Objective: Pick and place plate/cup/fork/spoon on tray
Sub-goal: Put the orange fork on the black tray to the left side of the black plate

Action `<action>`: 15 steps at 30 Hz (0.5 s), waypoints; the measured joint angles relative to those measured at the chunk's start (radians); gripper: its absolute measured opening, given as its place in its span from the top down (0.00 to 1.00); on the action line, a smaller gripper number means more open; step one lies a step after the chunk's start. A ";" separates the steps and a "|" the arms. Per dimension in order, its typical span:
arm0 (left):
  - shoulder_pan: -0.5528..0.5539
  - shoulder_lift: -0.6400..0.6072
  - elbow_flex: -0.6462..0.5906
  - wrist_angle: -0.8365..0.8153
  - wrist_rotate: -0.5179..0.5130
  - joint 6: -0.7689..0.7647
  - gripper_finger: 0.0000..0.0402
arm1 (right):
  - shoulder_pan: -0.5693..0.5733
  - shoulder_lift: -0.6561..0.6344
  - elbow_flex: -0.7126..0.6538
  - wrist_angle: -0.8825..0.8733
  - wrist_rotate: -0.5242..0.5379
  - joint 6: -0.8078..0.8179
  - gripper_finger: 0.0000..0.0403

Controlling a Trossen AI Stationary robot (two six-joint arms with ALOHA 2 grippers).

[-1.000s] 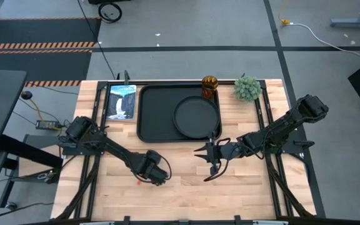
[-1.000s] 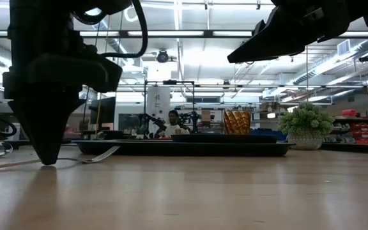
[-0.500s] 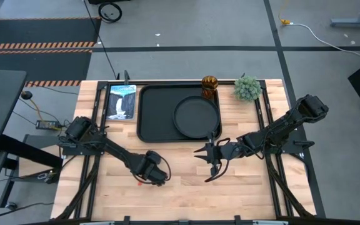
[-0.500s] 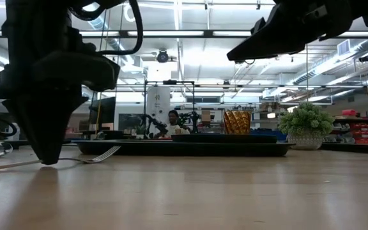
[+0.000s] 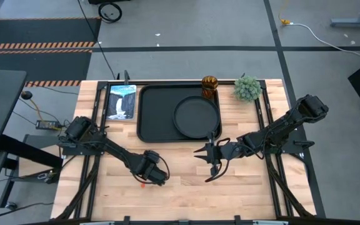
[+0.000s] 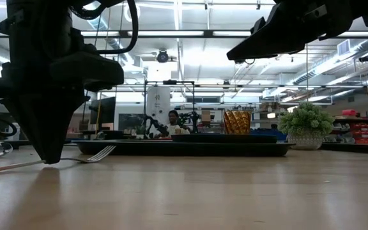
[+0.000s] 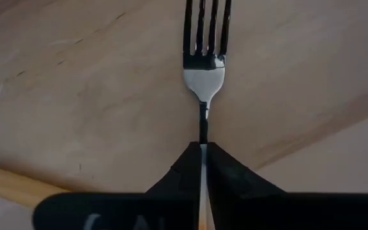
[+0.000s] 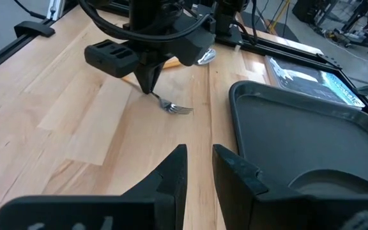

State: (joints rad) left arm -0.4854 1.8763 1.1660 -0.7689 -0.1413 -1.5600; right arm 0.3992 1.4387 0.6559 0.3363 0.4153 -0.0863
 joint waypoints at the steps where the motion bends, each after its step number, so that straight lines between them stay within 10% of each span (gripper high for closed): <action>1: 0.000 0.000 0.000 0.000 0.000 0.000 0.96 | 0.000 0.000 0.000 0.000 0.000 -0.001 0.80; 15: 0.012 -0.055 0.000 -0.007 -0.034 0.042 0.96 | 0.000 0.000 0.000 0.002 0.000 -0.022 0.80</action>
State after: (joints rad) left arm -0.4732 1.8218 1.1660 -0.7754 -0.1753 -1.5179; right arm 0.3992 1.4387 0.6559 0.3378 0.4149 -0.1085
